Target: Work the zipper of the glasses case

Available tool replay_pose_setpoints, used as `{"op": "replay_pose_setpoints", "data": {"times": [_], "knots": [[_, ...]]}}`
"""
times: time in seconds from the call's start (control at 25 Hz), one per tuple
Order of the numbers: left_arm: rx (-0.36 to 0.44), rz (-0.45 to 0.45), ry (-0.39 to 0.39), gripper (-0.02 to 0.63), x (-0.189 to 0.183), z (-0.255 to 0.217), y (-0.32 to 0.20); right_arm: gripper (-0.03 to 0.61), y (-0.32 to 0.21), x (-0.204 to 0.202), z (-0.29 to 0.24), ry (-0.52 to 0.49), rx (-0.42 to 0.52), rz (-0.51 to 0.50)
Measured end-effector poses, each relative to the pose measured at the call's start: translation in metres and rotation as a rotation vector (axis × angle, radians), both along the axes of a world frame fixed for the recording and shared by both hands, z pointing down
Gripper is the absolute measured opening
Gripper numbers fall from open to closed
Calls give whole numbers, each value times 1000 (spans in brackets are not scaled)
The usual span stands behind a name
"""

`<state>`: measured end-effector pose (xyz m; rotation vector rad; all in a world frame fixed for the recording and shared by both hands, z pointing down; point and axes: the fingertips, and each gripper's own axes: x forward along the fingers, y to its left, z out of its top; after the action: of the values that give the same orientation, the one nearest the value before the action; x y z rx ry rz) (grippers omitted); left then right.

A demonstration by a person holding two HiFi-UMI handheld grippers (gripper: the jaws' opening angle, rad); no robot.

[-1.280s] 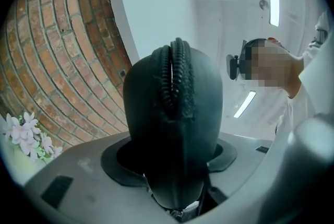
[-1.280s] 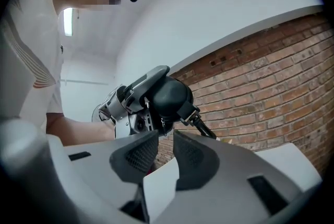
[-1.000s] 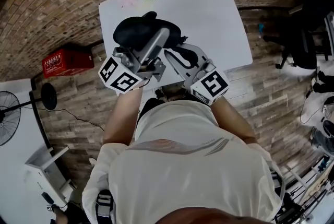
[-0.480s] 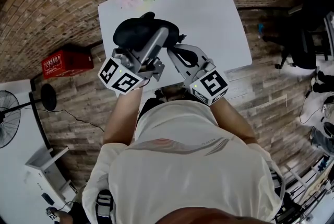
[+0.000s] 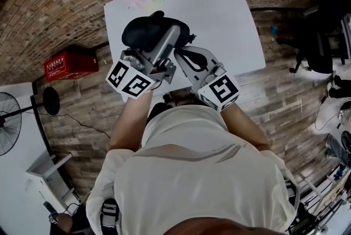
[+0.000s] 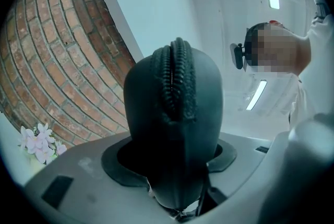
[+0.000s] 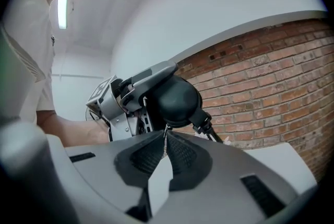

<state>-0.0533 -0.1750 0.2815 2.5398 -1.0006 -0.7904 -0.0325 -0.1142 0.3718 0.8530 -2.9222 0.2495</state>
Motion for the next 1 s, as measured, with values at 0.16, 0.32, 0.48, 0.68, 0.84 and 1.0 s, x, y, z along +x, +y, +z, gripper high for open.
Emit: {"op": "replay_pose_setpoints", "data": {"times": [0.16, 0.32, 0.48, 0.68, 0.84, 1.0], "knots": [[-14, 5, 5, 261, 0, 3, -1, 64, -4, 3, -1, -18, -21, 2], [-35, 10, 24, 261, -3, 7, -3, 55, -5, 2, 1, 12, -5, 0], [-49, 27, 40, 258, -6, 9, -2, 54, -4, 5, 2, 34, 11, -6], [-72, 24, 37, 258, -9, 16, -1, 52, -7, 12, 8, 58, 3, 15], [-76, 44, 41, 258, -8, 17, 1, 54, -10, 19, 8, 86, 31, 36], [-104, 94, 51, 258, -5, 22, 1, 54, -16, 30, 5, 124, 78, 62]]}}
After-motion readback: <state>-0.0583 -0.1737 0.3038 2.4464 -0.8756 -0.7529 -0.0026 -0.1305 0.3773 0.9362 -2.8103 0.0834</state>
